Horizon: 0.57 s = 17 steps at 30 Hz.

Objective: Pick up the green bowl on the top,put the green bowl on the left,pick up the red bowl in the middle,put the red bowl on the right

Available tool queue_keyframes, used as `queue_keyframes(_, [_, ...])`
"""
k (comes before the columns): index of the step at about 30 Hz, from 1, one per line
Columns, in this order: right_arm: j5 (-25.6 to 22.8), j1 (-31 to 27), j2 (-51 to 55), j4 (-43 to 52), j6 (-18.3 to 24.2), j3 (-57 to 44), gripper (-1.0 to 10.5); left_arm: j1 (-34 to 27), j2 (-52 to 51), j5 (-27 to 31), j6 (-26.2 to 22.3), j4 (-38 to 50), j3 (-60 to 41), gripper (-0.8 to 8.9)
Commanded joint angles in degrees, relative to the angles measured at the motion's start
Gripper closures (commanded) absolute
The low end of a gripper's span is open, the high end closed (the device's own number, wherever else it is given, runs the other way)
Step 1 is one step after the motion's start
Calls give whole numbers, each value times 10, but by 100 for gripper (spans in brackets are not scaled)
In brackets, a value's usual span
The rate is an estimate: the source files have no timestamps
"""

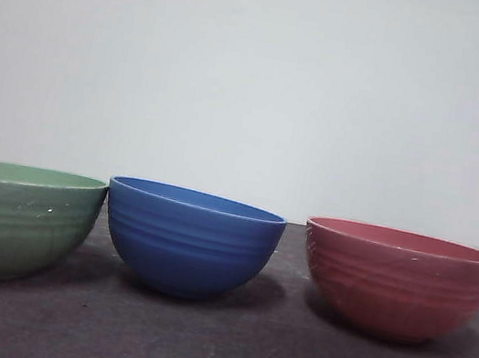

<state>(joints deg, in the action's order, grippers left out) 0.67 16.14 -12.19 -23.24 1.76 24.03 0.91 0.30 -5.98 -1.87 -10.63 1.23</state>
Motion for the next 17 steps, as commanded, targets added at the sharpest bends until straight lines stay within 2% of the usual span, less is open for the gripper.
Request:
queue_keyframes(1, [33, -37, 36, 36, 14, -68, 945, -1, -1, -1, 4, 3, -10, 817])
queue_keyframes(5, [69, -71, 74, 105, 14, -146, 945, -1, -1, 0, 4, 3, -10, 817])
queue_keyframes(7, [68, -76, 84, 128, 13, -175, 945, -1, -1, 0, 4, 3, -10, 817])
queue_keyframes(17, [67, -79, 117, 132, 2, -236, 945, -1, -1, 0, 4, 3, -10, 817])
